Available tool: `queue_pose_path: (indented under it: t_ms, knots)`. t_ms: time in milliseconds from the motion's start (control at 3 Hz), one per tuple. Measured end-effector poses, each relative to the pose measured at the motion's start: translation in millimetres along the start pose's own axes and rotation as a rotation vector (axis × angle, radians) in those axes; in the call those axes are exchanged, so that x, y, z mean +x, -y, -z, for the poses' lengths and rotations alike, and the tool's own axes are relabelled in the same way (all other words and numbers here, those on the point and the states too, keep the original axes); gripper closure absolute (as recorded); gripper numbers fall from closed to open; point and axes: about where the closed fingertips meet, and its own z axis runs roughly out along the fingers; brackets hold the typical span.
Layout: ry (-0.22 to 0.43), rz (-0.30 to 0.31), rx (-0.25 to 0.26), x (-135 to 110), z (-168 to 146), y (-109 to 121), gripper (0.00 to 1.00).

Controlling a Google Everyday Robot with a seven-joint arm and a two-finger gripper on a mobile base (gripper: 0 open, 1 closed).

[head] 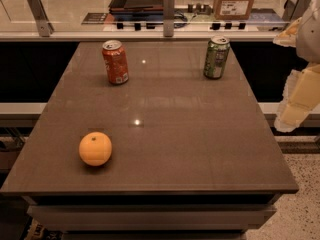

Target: Pick coke can

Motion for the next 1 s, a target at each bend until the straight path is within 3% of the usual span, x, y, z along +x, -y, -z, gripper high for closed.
queue_pose_path:
  t_ms: [667,1000]
  knots:
    - [0.024,-0.015,0.003,-4.1,-0.1,2.5,0.0]
    - [0.101,-0.064,0.018,-16.0,-3.3,9.9,0.0]
